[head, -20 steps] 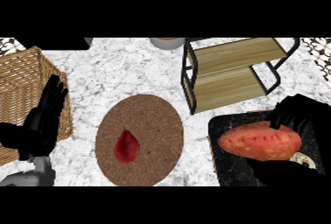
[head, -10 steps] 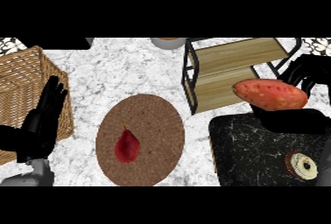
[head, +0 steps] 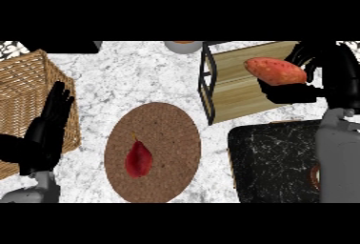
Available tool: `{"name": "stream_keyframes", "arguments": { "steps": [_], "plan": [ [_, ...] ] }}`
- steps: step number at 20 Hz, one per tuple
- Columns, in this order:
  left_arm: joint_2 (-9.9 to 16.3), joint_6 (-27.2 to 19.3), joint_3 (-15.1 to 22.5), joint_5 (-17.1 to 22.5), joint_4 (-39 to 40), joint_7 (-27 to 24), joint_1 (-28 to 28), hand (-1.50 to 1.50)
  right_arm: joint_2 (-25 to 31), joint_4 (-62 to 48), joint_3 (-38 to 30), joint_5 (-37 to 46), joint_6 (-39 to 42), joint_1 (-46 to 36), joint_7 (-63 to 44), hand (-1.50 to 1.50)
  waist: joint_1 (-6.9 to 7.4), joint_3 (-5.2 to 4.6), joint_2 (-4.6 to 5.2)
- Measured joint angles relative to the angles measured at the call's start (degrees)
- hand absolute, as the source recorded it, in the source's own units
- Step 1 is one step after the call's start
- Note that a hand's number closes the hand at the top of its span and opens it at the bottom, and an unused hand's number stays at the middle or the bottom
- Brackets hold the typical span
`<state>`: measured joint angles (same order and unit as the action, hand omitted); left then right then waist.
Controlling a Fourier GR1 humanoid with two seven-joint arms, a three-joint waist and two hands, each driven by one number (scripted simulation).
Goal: Pick the sweet potato from the tray and place it in the tiered shelf
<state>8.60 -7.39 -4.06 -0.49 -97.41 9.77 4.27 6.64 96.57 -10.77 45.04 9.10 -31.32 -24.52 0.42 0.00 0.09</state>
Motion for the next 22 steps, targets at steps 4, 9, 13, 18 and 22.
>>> {"name": "stream_keyframes", "arguments": {
  "steps": [4, 9, 13, 18, 22],
  "plan": [
    [-0.4, -0.2, 0.1, -0.6, 0.1, 0.5, 0.8, 0.00, 0.3, -7.8, -0.1, -0.2, -5.4, -1.2, 5.5, 1.50, -0.02, 0.02, 0.01],
    [-0.5, 0.6, -0.4, -0.4, 1.2, -1.3, 0.2, 0.00, 0.5, -18.6, -0.8, 0.5, -11.6, -5.5, 9.5, 1.50, 0.20, 0.01, 0.06],
    [-1.3, 0.2, 0.5, -1.3, 0.2, -0.8, -0.6, 0.00, 0.2, -25.6, -3.7, -2.6, -14.0, -9.6, 9.6, -1.50, 0.27, 0.01, 0.05],
    [-1.0, 0.7, -0.4, -0.8, 0.6, -0.3, 0.6, 0.00, 2.5, -33.9, -5.4, -6.3, -14.0, -13.7, 12.9, -1.50, 0.10, -0.06, -0.15],
    [-0.9, 1.0, -0.7, -0.7, 0.3, 0.0, 0.3, 0.00, 2.9, -35.8, -5.5, -8.8, -13.8, -14.4, 14.6, -1.50, -0.15, -0.02, -0.29]
  ]
}}
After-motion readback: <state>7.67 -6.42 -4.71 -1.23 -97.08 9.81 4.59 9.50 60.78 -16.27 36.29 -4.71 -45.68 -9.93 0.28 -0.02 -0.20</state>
